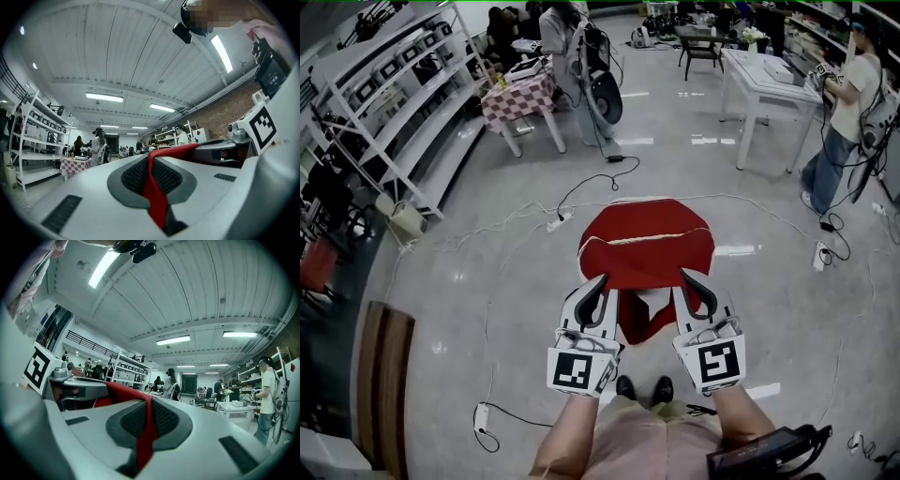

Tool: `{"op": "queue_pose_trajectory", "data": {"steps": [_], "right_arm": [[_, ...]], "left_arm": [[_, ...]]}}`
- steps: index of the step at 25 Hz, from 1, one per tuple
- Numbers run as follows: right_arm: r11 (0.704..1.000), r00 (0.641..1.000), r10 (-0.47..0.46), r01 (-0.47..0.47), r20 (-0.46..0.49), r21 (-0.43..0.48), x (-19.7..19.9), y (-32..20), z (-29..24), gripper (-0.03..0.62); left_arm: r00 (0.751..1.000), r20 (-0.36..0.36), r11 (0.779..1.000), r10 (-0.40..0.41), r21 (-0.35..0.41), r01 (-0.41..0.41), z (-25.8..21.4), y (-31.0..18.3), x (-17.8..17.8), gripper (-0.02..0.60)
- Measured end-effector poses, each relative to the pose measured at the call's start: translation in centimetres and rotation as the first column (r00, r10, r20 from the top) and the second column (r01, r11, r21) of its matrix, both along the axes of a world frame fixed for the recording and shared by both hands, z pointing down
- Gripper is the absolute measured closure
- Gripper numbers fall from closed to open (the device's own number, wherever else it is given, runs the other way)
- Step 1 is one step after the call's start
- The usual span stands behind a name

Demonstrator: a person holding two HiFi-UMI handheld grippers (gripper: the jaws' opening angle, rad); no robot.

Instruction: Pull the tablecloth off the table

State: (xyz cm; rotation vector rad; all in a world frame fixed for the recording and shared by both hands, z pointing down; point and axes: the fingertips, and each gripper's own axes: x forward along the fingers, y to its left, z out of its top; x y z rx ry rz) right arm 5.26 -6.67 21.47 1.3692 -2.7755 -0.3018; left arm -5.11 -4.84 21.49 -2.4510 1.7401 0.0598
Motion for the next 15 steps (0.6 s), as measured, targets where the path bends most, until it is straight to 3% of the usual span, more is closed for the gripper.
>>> {"op": "queue_pose_trajectory", "data": {"steps": [15], "right_arm": [[1.000,1.000,0.024,-0.024,0.019,0.019,-0.2,-0.3,-1.3,0.571]], "left_arm": [[1.000,-0.010,1.000,0.021,0.004,-0.021,-0.7,-0.2,-0.2,0.538]]}}
